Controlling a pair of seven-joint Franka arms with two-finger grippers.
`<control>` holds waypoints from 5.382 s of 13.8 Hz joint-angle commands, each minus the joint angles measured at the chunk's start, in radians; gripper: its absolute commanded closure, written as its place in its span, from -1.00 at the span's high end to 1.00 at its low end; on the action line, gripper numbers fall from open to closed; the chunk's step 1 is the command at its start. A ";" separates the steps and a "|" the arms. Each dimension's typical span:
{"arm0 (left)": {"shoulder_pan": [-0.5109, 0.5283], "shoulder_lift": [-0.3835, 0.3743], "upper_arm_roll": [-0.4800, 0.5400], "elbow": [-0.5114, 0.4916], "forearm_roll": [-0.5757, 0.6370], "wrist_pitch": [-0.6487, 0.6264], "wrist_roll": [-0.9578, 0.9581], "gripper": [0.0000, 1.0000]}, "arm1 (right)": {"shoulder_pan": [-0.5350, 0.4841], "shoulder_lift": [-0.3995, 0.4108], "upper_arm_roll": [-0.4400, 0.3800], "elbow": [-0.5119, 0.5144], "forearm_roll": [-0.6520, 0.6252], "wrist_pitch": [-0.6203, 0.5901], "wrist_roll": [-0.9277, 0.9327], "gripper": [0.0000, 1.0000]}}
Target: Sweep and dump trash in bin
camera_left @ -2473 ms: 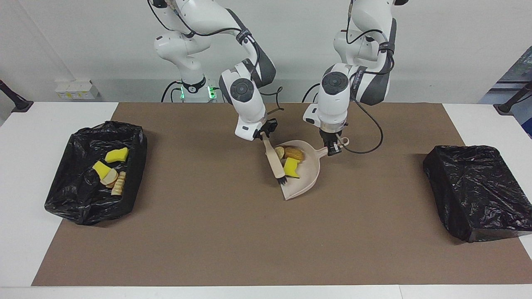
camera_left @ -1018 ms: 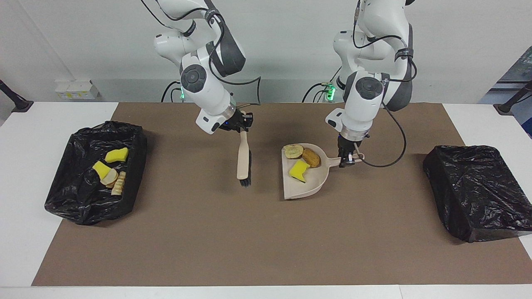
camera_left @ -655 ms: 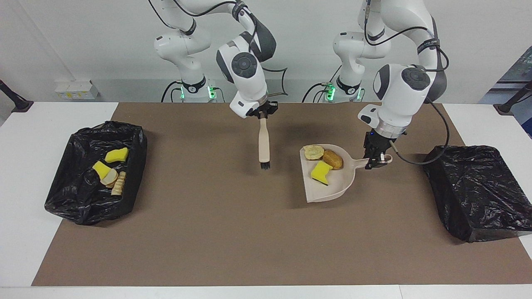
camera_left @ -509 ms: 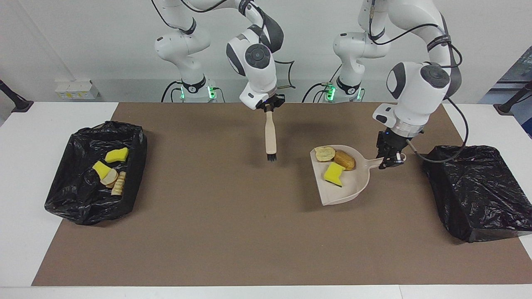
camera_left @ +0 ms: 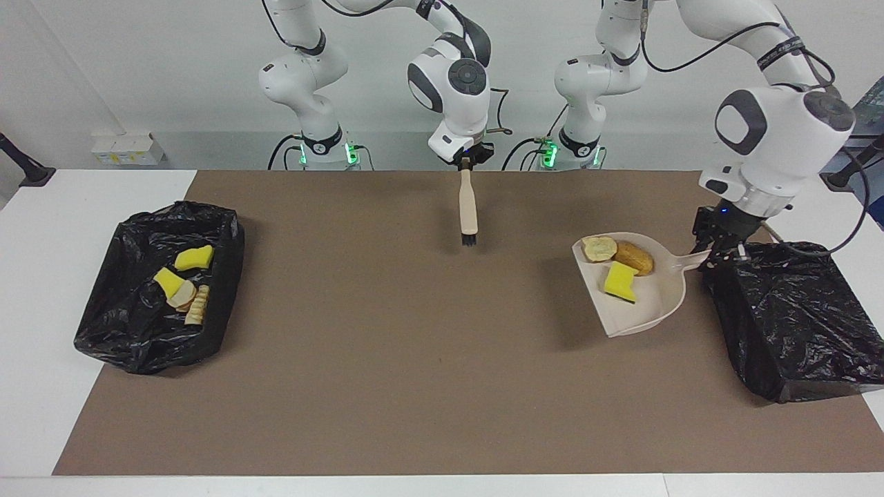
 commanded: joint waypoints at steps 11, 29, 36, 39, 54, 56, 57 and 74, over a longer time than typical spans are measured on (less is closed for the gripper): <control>0.334 0.303 -0.010 0.541 0.016 -0.117 0.058 -1.00 | 0.013 -0.002 -0.003 -0.039 -0.046 -0.013 -0.073 -1.00; 0.197 0.418 -0.010 0.620 0.697 0.090 0.281 -1.00 | -0.415 0.026 -0.011 0.319 -0.172 -0.301 -0.204 1.00; 0.189 0.363 0.006 0.623 0.729 0.093 0.279 -1.00 | -0.696 0.024 -0.014 0.428 -0.210 -0.395 -0.484 1.00; 0.166 0.357 0.006 0.622 0.729 0.092 0.279 -1.00 | -0.763 0.011 -0.017 0.445 -0.242 -0.429 -0.590 1.00; -0.177 0.279 -0.023 0.271 0.423 0.013 -0.197 -1.00 | -0.894 -0.006 -0.147 0.559 -0.339 -0.484 -0.783 1.00; -0.238 0.274 -0.024 0.220 0.349 0.015 -0.311 -1.00 | -0.857 -0.032 -0.204 0.588 -0.332 -0.510 -0.790 1.00; -0.263 0.265 -0.024 0.192 0.315 0.015 -0.371 -1.00 | -0.842 -0.035 -0.215 0.611 -0.334 -0.539 -0.785 1.00; -0.774 0.242 -0.026 -0.004 0.033 0.199 -2.185 -1.00 | -0.811 -0.086 -0.186 0.616 -0.247 -0.587 -0.589 1.00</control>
